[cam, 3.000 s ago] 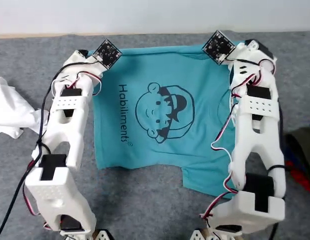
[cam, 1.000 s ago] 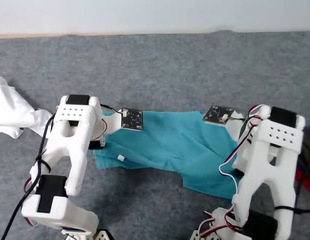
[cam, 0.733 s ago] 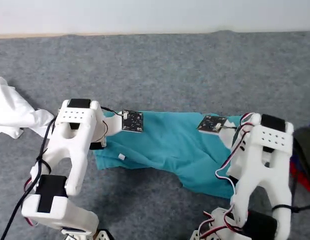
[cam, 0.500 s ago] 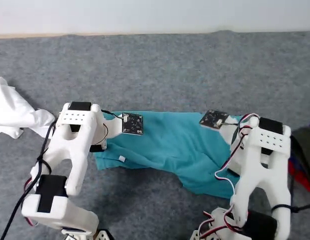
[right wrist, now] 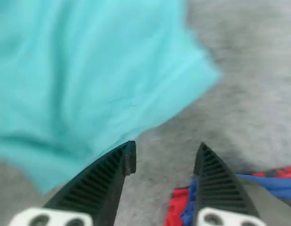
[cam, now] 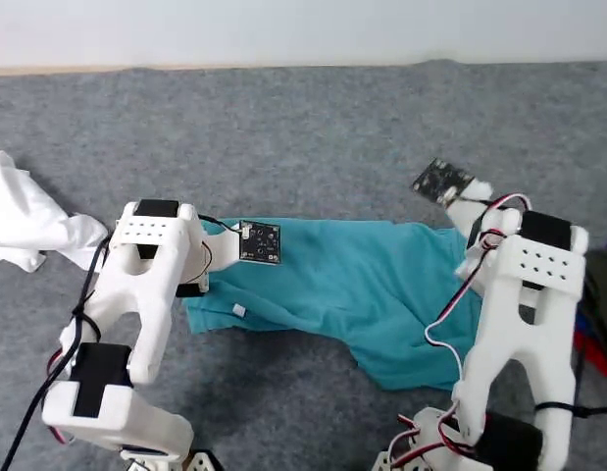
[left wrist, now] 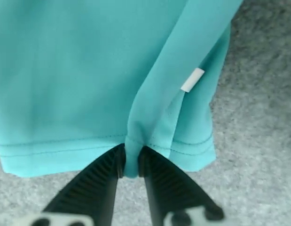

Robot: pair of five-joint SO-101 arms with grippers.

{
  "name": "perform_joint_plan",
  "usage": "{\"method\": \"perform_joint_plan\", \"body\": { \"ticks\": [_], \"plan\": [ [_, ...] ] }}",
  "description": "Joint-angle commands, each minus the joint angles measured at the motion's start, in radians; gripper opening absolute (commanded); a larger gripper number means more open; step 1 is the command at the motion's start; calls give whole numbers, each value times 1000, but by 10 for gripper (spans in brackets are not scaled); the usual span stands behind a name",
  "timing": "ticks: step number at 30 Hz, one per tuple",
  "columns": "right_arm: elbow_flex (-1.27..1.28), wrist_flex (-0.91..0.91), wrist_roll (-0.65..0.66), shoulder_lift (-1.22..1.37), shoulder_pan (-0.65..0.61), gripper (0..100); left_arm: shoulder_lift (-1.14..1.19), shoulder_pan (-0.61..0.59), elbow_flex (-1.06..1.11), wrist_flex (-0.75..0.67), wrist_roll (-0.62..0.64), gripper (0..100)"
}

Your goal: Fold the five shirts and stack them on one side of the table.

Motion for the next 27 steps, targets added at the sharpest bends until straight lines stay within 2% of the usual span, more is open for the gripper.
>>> {"method": "perform_joint_plan", "body": {
  "ticks": [1,4,8,17,24,27],
  "plan": [
    [-23,-145,-103,27,7,188,-46,6,-7,-66,55,4],
    [-23,-211,-166,119,4,188,-46,6,-7,-123,130,4],
    [-25,-255,-241,226,-28,187,-46,6,-7,-137,138,4],
    [-40,-430,-242,427,-77,186,-46,-2,-5,-135,199,4],
    [-325,-440,-241,657,-8,186,-46,-2,-12,-101,192,4],
    [-480,-387,-241,739,12,186,-54,-2,-13,-41,115,4]
  ]
}}
